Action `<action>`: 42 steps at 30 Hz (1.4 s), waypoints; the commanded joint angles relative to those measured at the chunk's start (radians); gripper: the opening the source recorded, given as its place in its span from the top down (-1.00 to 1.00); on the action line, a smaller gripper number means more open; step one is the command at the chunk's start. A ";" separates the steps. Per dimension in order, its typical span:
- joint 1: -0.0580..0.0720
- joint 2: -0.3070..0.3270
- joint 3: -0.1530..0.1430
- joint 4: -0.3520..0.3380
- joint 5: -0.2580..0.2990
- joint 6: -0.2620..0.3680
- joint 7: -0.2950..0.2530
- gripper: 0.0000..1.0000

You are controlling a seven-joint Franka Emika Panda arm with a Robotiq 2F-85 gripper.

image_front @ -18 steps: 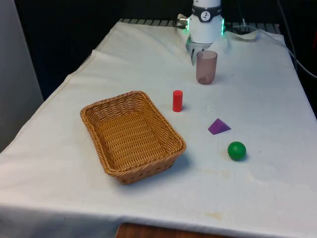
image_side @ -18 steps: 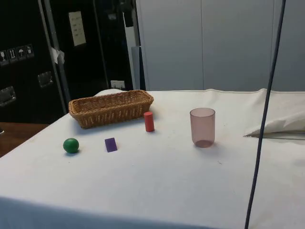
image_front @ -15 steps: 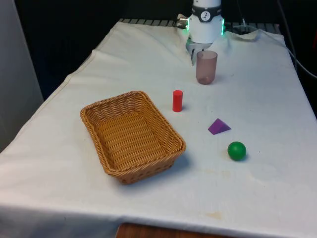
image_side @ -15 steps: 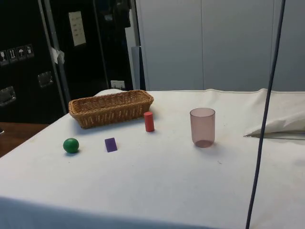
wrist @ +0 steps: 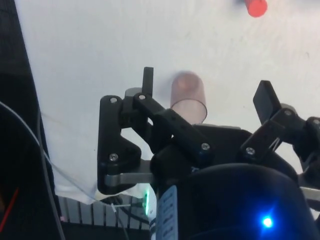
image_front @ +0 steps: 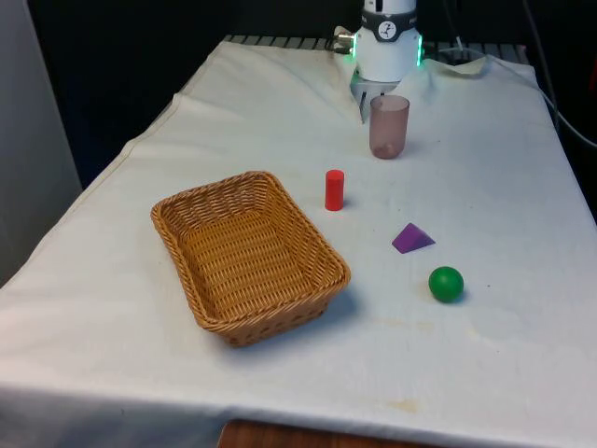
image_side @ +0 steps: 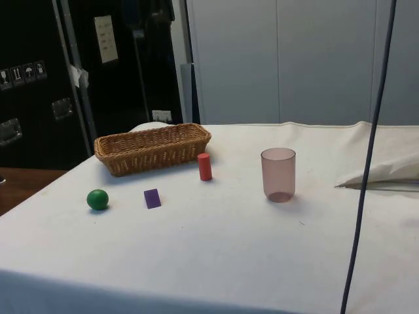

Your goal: Pick up the triangular block and place it into the basket.

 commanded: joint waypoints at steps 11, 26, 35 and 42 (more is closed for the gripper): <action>0.001 0.000 0.014 -0.085 -0.007 0.132 0.077 -1.00; 0.000 0.042 0.015 -0.152 -0.002 0.256 0.174 -1.00; 0.001 0.078 0.016 -0.172 0.003 0.316 0.230 -1.00; 0.000 0.107 0.023 -0.163 0.001 0.338 0.261 -1.00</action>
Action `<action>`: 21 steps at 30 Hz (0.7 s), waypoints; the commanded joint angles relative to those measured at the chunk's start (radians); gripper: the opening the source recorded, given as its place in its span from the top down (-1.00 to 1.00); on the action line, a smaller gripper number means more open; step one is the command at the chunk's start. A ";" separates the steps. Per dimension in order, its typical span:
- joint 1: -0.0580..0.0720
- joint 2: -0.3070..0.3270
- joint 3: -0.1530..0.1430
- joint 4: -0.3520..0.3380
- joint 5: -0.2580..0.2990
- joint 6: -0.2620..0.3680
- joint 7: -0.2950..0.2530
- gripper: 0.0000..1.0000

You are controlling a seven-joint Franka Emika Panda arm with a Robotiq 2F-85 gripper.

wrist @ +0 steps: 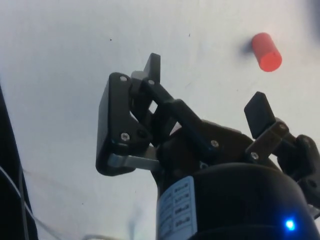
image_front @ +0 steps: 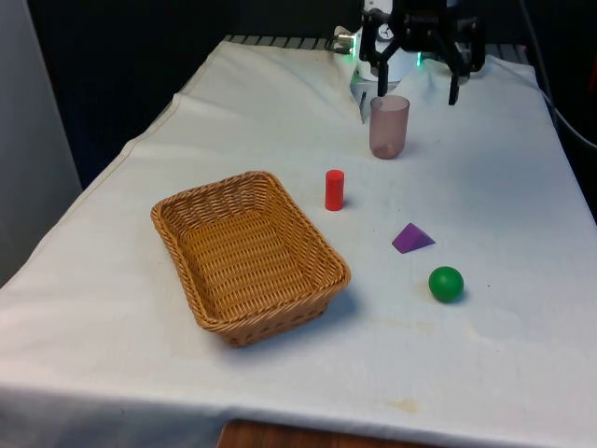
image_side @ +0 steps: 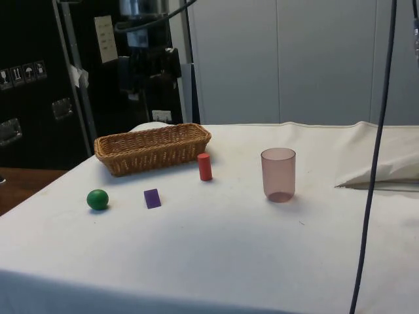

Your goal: Pick up the triangular block and place it into the basket.

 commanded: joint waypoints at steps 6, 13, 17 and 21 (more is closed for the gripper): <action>-0.001 0.042 0.007 0.013 0.015 0.040 0.035 -1.00; -0.001 0.084 0.007 0.014 0.021 0.076 0.075 -1.00; 0.000 0.093 0.006 0.012 0.012 0.079 0.089 -1.00; -0.002 0.134 0.008 0.016 0.024 0.116 0.126 -1.00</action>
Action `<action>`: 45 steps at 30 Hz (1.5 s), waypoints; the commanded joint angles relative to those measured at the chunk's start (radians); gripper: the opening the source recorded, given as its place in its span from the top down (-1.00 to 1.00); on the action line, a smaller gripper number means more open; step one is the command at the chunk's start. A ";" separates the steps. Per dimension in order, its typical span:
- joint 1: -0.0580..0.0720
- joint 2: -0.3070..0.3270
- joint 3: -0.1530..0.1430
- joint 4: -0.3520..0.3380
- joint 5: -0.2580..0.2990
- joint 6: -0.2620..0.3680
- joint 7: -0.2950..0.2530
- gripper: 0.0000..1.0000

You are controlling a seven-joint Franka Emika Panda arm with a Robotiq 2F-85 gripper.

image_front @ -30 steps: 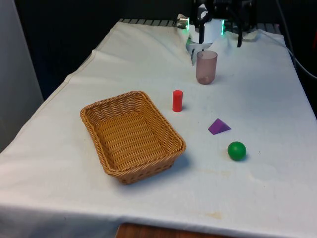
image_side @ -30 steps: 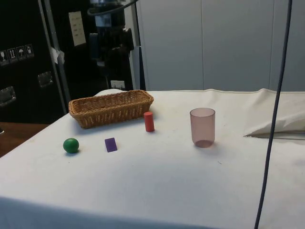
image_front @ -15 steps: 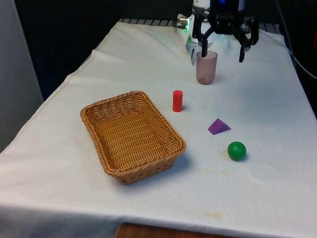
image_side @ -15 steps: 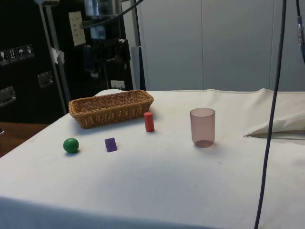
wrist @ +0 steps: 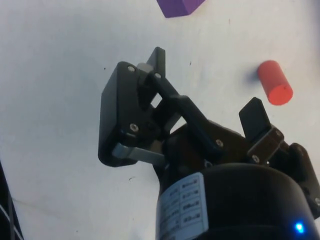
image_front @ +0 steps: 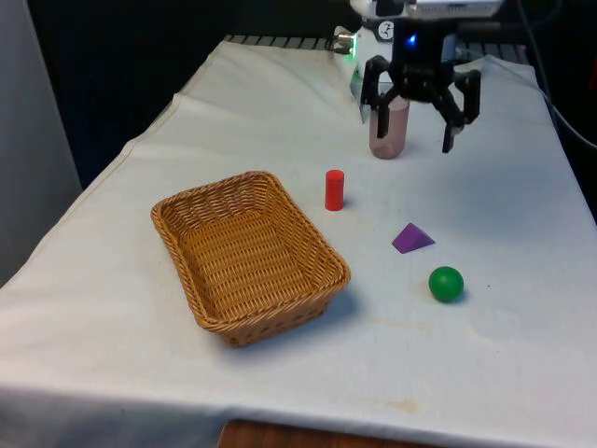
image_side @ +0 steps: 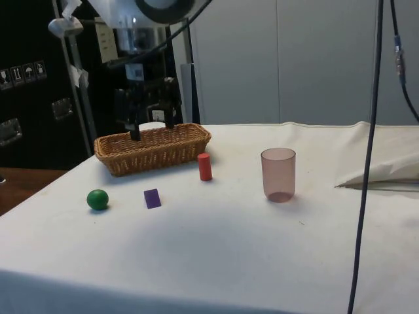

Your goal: Pick up the triangular block and place it into the basket.

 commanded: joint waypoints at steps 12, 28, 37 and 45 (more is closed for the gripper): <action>-0.003 0.086 0.003 0.015 0.013 0.061 0.081 -1.00; -0.004 0.197 0.004 0.047 0.014 0.120 0.191 -1.00; 0.000 0.237 0.004 0.070 0.009 0.146 0.251 -1.00; 0.004 0.249 0.010 0.074 0.006 0.180 0.295 -1.00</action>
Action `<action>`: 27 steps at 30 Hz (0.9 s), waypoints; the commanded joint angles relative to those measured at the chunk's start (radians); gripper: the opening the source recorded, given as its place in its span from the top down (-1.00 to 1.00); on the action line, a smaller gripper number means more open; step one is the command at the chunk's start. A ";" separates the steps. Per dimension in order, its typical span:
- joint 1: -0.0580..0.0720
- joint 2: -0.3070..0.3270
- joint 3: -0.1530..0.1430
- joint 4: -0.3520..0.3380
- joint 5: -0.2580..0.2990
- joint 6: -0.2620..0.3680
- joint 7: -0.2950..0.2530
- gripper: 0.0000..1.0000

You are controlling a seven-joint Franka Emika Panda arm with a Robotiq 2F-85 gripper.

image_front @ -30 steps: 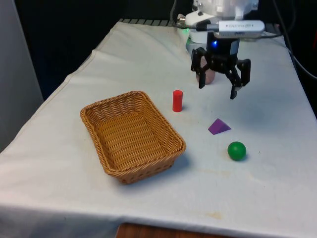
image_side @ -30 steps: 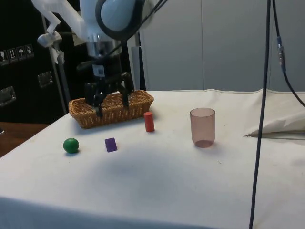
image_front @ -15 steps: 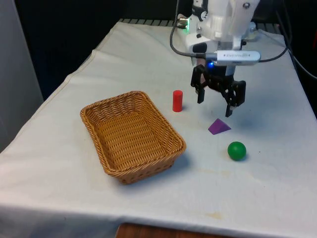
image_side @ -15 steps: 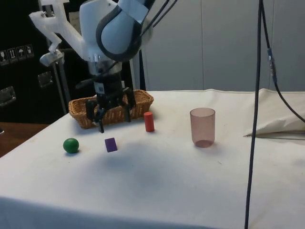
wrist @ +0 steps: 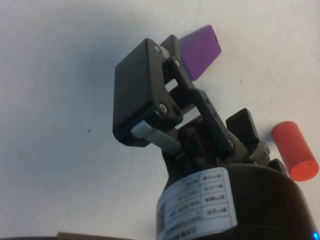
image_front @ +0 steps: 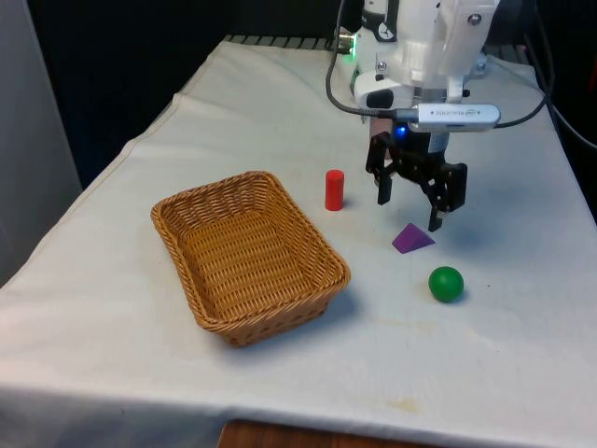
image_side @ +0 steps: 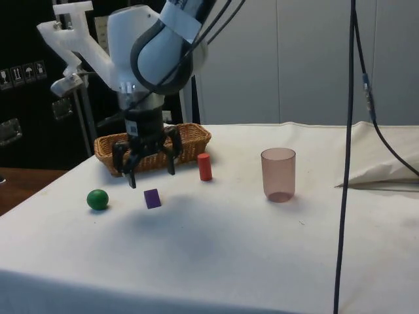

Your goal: Pick up the triangular block and place it into the basket.

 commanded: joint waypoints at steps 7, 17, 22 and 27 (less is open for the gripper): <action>0.004 0.021 0.006 0.003 0.005 0.045 0.046 -1.00; 0.006 0.060 0.007 0.010 0.002 0.092 0.108 -0.89; 0.006 0.068 0.007 0.012 0.001 0.101 0.124 -0.24; 0.006 0.069 0.007 0.012 0.000 0.102 0.128 0.13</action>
